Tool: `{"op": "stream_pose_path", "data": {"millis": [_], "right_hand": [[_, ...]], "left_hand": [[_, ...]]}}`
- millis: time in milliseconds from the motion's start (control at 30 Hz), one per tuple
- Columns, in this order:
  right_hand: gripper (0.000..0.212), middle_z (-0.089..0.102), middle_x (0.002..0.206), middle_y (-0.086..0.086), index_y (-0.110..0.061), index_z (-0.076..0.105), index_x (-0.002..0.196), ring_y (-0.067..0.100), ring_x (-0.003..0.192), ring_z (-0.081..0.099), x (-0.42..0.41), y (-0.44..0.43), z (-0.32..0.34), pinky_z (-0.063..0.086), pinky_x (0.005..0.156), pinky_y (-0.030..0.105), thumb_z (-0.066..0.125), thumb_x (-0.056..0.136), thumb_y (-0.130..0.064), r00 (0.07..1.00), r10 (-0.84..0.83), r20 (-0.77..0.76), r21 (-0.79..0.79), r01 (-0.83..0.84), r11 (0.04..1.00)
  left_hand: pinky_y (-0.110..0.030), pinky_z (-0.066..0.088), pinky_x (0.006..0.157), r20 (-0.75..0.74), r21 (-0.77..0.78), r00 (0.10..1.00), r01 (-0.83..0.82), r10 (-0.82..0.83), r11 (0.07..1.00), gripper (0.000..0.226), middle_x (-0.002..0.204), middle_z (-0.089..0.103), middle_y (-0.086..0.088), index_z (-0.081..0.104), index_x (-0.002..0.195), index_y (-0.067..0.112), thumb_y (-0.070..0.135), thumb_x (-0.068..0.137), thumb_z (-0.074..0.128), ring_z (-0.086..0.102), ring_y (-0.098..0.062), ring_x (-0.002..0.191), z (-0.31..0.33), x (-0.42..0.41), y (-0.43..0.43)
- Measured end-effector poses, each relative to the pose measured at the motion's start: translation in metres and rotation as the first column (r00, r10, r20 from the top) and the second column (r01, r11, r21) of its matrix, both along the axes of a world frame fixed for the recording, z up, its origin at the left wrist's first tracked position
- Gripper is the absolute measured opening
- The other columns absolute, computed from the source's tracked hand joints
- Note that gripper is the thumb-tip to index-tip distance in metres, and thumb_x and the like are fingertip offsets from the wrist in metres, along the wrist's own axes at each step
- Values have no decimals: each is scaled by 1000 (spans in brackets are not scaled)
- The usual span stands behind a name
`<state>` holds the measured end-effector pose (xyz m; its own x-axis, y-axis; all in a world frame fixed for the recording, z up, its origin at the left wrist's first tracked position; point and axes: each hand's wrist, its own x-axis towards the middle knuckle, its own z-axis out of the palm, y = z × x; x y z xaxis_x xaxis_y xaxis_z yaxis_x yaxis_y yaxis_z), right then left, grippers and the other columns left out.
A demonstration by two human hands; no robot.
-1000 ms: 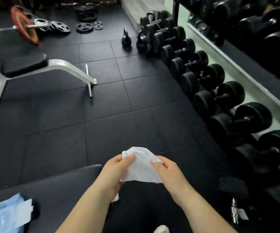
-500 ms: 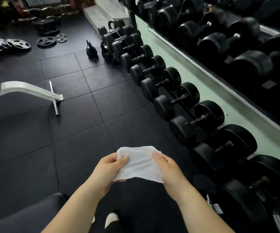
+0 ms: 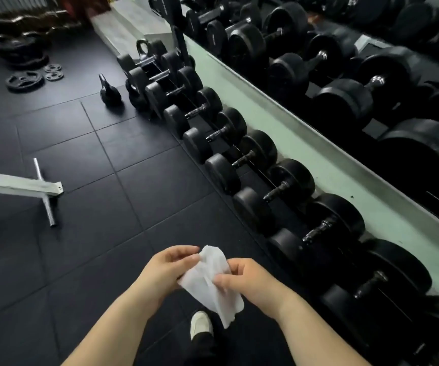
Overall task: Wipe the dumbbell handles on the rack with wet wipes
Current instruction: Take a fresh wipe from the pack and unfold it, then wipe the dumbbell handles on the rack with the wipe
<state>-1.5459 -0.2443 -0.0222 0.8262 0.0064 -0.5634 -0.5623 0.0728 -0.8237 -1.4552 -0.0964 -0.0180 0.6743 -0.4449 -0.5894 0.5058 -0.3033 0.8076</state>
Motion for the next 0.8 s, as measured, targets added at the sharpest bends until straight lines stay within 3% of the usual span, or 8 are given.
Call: {"op": "stream_pose_path", "data": {"millis": [100,167,233,300,433,600,733,800], "right_hand": [[17,65,87,0,-4,62,98,7,80,60,41,-10,-2,47,70,14,56,87,-16,987,-163,-2,27,163,986],[13,66,87,2,-7,63,94,8,81,61,67,-16,-3,48,73,16,55,88,-15,967,-255,8,74,253,965],[11,67,86,1,-9,64,91,10,82,62,91,-24,-8,48,77,21,56,87,-16,954,-300,-6,84,299,950],[10,67,84,-1,-12,64,88,10,82,62,113,-31,-15,48,77,23,57,87,-18,944,-327,-45,49,329,943],[12,66,83,0,-10,65,87,10,78,61,162,-54,-30,47,69,20,55,88,-17,905,-413,-96,19,417,909],[13,64,68,0,-9,60,86,10,54,57,240,-91,-38,41,47,20,48,91,-12,915,-388,-116,144,401,905],[15,65,60,-3,-10,57,86,10,46,57,317,-109,-32,39,44,22,45,93,-10,929,-355,-106,184,369,911],[15,64,62,-1,-11,58,90,10,44,56,355,-114,-27,37,41,20,44,93,-10,929,-354,-106,184,368,912]], "left_hand": [[-27,55,67,-218,-66,976,-7,-8,998,19,81,71,-7,63,99,8,20,89,52,67,-16,72,-13,37,-10],[-34,52,81,-367,-89,926,56,-86,994,35,87,71,-10,69,90,7,34,87,47,66,-22,82,-21,59,-17],[-37,49,90,-407,-119,900,119,-158,986,42,98,71,-14,72,90,7,38,84,43,65,-27,94,-24,78,-26],[-32,52,84,-361,-151,912,147,-193,978,37,97,71,-16,72,89,6,28,87,42,67,-25,93,-27,102,-39],[-20,48,57,-174,5,963,211,-207,978,43,59,64,-2,69,54,13,9,91,49,60,-9,54,-29,160,-71],[-27,52,57,19,81,970,239,-241,968,19,65,71,1,61,89,11,18,95,44,67,-15,62,-27,261,-128],[-30,53,67,-9,124,952,304,-305,945,13,88,73,-8,58,100,14,21,90,54,70,-22,79,-16,335,-141],[-35,55,75,-23,141,951,310,-310,940,14,89,73,-8,60,101,14,17,87,57,69,-24,82,-11,368,-140]]}}
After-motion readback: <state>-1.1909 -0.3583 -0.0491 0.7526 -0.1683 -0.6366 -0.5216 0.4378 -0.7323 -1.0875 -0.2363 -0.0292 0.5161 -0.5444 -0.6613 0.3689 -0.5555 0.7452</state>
